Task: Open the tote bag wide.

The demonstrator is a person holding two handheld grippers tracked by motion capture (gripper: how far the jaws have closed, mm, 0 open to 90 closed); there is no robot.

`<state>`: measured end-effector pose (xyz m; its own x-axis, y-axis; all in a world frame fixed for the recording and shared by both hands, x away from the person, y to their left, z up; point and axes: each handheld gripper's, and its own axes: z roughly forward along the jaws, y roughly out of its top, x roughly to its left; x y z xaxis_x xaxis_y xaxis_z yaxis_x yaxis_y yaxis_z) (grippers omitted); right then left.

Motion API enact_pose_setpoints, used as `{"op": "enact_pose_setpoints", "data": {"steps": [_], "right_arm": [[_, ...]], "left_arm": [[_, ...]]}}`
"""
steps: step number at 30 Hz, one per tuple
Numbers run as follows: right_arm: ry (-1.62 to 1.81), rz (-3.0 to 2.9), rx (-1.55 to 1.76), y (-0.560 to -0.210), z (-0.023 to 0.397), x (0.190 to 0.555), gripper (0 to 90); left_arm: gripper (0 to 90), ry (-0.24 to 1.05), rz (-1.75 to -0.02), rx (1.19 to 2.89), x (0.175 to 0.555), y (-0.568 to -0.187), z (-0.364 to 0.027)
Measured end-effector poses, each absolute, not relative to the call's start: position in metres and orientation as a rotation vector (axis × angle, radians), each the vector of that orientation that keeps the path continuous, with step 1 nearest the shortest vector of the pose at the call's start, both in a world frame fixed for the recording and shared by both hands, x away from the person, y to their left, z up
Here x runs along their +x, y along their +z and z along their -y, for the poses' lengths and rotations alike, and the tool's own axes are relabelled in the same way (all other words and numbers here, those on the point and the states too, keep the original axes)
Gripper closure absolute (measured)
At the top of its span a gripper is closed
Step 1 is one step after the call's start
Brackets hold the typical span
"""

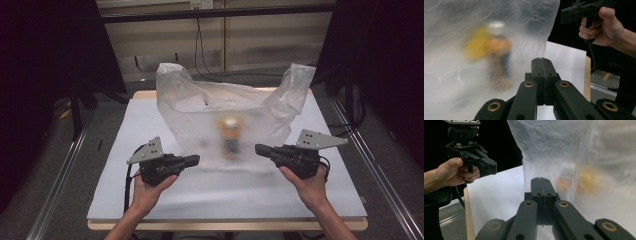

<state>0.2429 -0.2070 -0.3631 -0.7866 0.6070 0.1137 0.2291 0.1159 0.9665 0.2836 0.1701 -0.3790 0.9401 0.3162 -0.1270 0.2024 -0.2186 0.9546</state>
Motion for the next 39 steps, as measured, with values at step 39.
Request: {"op": "enact_pose_setpoints", "data": {"steps": [39], "right_arm": [[1.713,-2.049,0.745,-0.267,0.186,0.295,90.0]], "left_arm": [[90.0,0.190,-0.335,1.713,0.334,-0.281,-0.144]]}}
